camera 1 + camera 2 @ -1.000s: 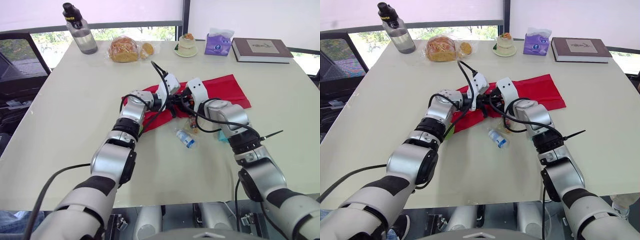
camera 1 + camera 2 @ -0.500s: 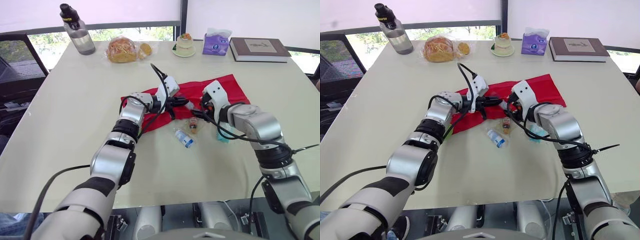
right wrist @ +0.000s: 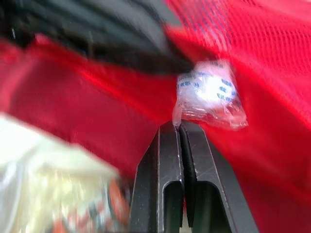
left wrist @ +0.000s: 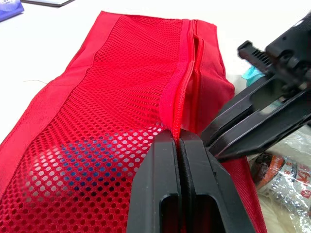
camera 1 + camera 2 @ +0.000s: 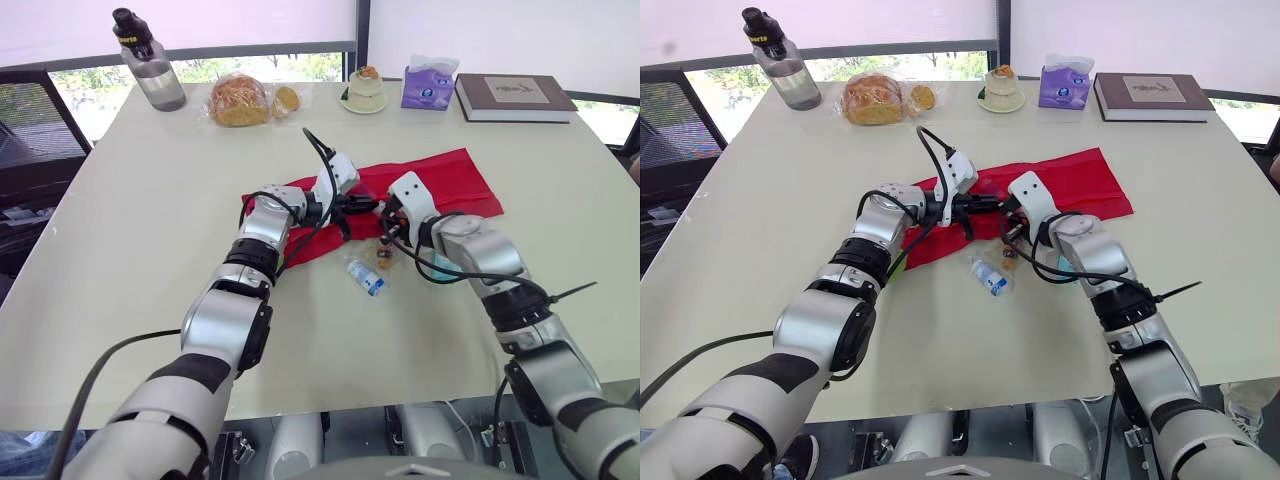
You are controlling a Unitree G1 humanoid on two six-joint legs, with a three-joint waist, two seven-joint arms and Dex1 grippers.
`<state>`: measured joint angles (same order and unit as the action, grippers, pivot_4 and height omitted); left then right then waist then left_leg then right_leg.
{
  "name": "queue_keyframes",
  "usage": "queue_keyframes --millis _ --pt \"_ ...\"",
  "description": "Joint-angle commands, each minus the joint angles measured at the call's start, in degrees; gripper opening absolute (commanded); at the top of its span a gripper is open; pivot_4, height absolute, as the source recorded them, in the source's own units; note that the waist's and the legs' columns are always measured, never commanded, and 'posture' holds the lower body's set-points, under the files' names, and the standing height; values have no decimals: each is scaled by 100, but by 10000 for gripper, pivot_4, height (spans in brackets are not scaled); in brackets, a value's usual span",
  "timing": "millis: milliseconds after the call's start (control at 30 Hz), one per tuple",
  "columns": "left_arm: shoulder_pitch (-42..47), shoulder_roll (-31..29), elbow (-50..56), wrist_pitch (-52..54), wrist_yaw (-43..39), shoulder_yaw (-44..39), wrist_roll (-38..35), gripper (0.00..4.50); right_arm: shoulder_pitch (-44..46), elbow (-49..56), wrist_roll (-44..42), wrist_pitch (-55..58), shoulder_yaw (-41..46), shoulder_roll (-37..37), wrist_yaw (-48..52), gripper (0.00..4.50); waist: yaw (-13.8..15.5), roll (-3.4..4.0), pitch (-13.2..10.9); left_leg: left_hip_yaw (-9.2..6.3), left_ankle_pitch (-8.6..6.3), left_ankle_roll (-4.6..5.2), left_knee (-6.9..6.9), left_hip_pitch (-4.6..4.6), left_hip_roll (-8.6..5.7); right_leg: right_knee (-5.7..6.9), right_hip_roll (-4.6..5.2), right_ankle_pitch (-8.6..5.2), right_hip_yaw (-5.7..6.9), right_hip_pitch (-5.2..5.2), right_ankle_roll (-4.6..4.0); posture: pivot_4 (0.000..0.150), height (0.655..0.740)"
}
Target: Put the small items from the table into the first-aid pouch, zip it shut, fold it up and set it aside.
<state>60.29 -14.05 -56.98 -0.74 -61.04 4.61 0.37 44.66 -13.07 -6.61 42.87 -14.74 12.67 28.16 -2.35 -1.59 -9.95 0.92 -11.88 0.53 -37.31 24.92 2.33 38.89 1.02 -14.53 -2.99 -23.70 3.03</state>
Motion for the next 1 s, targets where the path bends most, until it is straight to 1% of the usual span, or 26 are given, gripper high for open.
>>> queue_keyframes --millis 33,267,467,633,867,933,967,1000 --pt "65 5 215 -21 -30 -14 -95 0 283 -282 159 -579 -15 -142 25 942 1 0 0 0 0 0 0 0 0 0 0 0 0 0 0 1500 7387" --pt "5 -32 277 4 -40 -14 -111 0 421 -685 364 -1102 -87 -268 209 942 1 0 0 1 0 0 1 1 0 0 1 0 0 -1 0 1500 7387" --pt "2 -60 235 -3 -12 -33 -131 0 3 -91 337 -1289 -243 -83 785 942 1 1 0 0 0 0 1 1 0 -1 0 0 0 -2 0 1500 7387" --pt "8 -40 200 -3 10 -42 -140 0 -230 234 384 -1409 -180 53 898 942 3 1 0 1 0 0 1 0 0 1 0 0 0 -2 0 1500 7387" --pt "56 -35 93 -47 30 -54 -131 0 -615 699 222 -1734 71 396 1120 942 6 0 0 1 0 0 0 1 0 -1 0 0 0 -1 0 1500 7387" --pt "72 -28 64 -61 48 -62 -133 0 -700 846 8 -1675 241 495 1272 942 8 0 0 1 0 0 0 1 0 -2 0 0 -1 -1 0 1500 7387" --pt "73 -25 51 -68 56 -68 -137 0 -718 897 -106 -1568 356 502 1286 3243 10 0 0 1 0 0 0 1 0 -2 0 0 -1 -1 0 1500 7387" --pt "76 -18 42 -71 66 -70 -138 0 -727 926 -182 -1498 430 509 1293 7420 10 0 0 1 0 0 0 1 0 -1 1 0 -1 -1 0 1500 7387"
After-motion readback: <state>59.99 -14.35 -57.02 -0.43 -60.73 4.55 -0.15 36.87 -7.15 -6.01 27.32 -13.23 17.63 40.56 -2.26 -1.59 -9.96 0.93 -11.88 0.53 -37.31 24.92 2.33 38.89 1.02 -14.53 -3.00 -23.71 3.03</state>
